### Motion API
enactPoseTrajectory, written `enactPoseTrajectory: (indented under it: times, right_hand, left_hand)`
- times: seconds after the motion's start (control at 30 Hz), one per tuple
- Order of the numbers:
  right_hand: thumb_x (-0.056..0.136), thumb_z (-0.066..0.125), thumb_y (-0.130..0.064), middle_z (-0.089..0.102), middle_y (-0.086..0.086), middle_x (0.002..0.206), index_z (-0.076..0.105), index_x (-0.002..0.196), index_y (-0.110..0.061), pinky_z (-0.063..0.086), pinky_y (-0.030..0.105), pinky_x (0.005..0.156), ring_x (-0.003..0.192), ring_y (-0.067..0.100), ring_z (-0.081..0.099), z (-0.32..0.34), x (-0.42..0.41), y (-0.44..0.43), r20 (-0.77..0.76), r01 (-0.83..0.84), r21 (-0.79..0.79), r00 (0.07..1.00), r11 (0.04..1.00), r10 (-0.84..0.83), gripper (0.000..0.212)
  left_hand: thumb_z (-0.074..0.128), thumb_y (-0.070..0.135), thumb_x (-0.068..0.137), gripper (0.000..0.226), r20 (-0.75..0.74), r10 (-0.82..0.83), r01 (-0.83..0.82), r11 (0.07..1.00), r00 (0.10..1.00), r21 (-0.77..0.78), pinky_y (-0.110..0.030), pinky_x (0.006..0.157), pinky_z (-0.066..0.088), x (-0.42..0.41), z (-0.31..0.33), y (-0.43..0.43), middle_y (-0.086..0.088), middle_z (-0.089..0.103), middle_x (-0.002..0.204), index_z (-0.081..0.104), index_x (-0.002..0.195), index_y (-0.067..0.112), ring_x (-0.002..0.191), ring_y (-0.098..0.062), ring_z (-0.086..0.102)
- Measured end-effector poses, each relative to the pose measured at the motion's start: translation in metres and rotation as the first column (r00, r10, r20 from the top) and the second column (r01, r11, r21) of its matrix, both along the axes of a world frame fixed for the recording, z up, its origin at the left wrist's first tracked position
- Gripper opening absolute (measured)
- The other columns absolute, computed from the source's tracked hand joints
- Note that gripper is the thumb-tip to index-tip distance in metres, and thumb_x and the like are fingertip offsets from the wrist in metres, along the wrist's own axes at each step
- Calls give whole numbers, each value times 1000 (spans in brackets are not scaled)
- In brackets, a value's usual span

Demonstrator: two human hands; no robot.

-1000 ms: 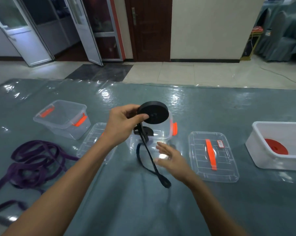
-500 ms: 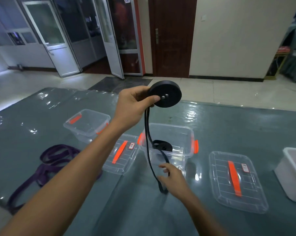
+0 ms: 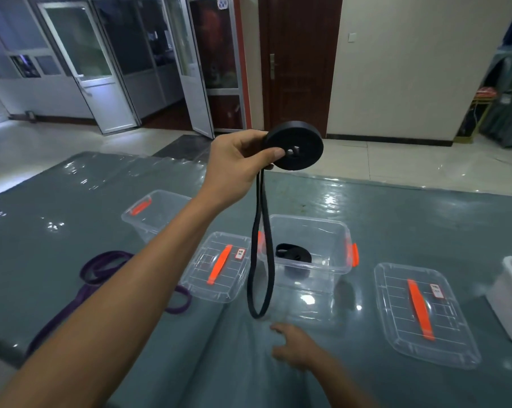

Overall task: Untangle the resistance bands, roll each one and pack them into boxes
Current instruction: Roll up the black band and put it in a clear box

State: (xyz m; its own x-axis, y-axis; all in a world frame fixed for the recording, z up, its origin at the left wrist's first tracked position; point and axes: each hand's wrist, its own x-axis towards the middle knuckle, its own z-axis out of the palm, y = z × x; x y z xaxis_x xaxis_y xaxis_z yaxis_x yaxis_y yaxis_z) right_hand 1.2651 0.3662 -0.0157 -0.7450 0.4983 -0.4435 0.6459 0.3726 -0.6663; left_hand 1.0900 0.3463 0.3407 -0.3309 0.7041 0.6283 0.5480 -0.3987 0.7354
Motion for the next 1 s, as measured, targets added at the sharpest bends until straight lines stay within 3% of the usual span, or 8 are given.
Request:
enactPoseTrajectory:
  times: [0.17, 0.33, 0.6, 0.67, 0.73, 0.83, 0.9, 1.0]
  right_hand:
    - [89, 67, -23, 56, -3, 138, 51, 141, -21, 40, 22, 101, 125, 13, 52, 26, -22, -6, -175, 214, 93, 965, 972, -196, 54]
    - [92, 68, -19, 64, -7, 122, 61, 129, -30, 53, 26, 88, 110, 8, 62, 103, -35, 3, -484, 434, 6, 790, 901, -377, 39]
    - [95, 65, -16, 64, -14, 125, 55, 137, -27, 50, 16, 93, 117, -1, 60, 232, -33, -9, -777, 506, -14, 537, 862, -327, 45]
    - [94, 67, -18, 67, -15, 122, 58, 133, -26, 52, 30, 98, 116, 0, 62, 245, -34, -14, -790, 504, 23, 538, 863, -293, 41]
    - [91, 70, -23, 67, -15, 122, 56, 136, -28, 58, 37, 91, 113, 0, 62, 251, -33, -18, -766, 519, 81, 579, 851, -280, 47]
    - [89, 73, -28, 64, -14, 127, 49, 142, -29, 59, 25, 78, 113, -3, 61, 255, -29, -24, -744, 557, 163, 611, 814, -269, 58]
    - [89, 73, -26, 66, -14, 123, 57, 136, -29, 56, 20, 80, 110, -3, 62, 261, -30, -27, -721, 552, 264, 658, 791, -218, 50]
    - [87, 71, -22, 72, -12, 102, 68, 113, -29, 53, 39, 90, 97, 7, 66, 265, -32, -28, -629, 480, 436, 767, 761, -124, 27]
  left_hand:
    - [75, 6, 86, 27, -10, -27, 27, 998, 1000, -51, -45, 77, 62, -23, 3, -15, -9, 77, 99, 73, 113, 5, 87, -26, 74]
    - [75, 6, 86, 22, -25, -102, 97, 984, 995, -147, -48, 80, 61, -47, -1, -28, -8, 77, 95, 74, 108, 10, 87, -29, 73]
    - [76, 13, 86, 13, -242, -210, 110, 922, 947, -372, -35, 81, 57, -64, -31, -39, 3, 72, 85, 71, 96, 21, 82, -13, 69]
    - [75, 12, 87, 13, -279, -226, 109, 919, 933, -379, -27, 79, 55, -62, -39, -46, 6, 71, 86, 71, 97, 19, 82, -9, 67]
    - [74, 13, 88, 13, -288, -235, 110, 914, 928, -392, -23, 76, 55, -63, -44, -52, 2, 72, 86, 73, 100, 13, 80, -9, 67]
    - [74, 20, 88, 13, -385, -272, 74, 887, 882, -456, -29, 74, 53, -67, -48, -55, 1, 71, 85, 73, 101, 16, 80, -12, 65]
    - [74, 23, 88, 14, -457, -298, 48, 875, 838, -483, -34, 73, 50, -64, -52, -56, 0, 70, 84, 73, 100, 15, 80, -16, 62]
    - [74, 23, 87, 15, -514, -329, 75, 888, 792, -453, -37, 74, 50, -55, -59, -57, 0, 70, 82, 73, 98, 13, 79, -19, 62]
